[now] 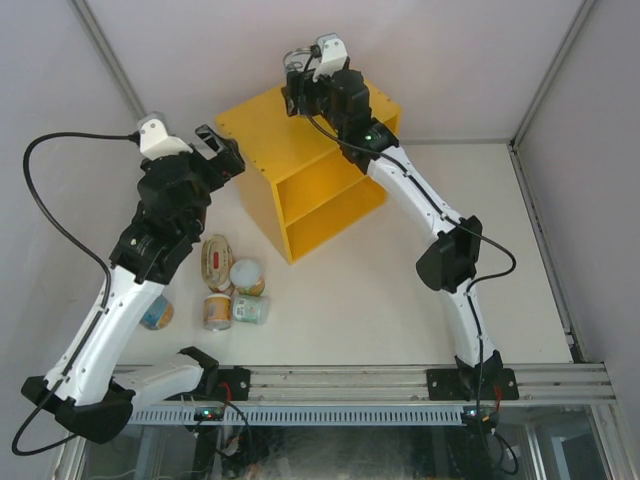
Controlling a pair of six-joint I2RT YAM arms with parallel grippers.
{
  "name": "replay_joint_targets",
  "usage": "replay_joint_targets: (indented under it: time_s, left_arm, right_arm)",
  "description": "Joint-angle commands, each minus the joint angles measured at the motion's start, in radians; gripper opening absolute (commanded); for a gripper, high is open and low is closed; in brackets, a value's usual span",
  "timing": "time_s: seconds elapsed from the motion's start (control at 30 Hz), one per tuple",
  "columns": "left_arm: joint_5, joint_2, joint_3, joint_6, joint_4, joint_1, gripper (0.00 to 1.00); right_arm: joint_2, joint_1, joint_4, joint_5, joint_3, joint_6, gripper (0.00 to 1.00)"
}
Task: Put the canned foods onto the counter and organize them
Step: Move the canned food to the counter.
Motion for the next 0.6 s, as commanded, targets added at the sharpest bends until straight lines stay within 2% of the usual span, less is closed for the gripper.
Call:
replay_joint_targets:
  time_s: [0.0, 0.57]
  left_arm:
    - [0.054, -0.013, -0.037, 0.052, 0.102, 0.012, 0.98]
    - [0.086, -0.017, -0.115, 0.048, 0.168, 0.012, 0.98]
  right_arm:
    - [0.048, -0.052, 0.085, 0.013, 0.08, 0.0, 0.74]
    - [0.183, -0.11, 0.194, 0.004, 0.165, -0.002, 0.86]
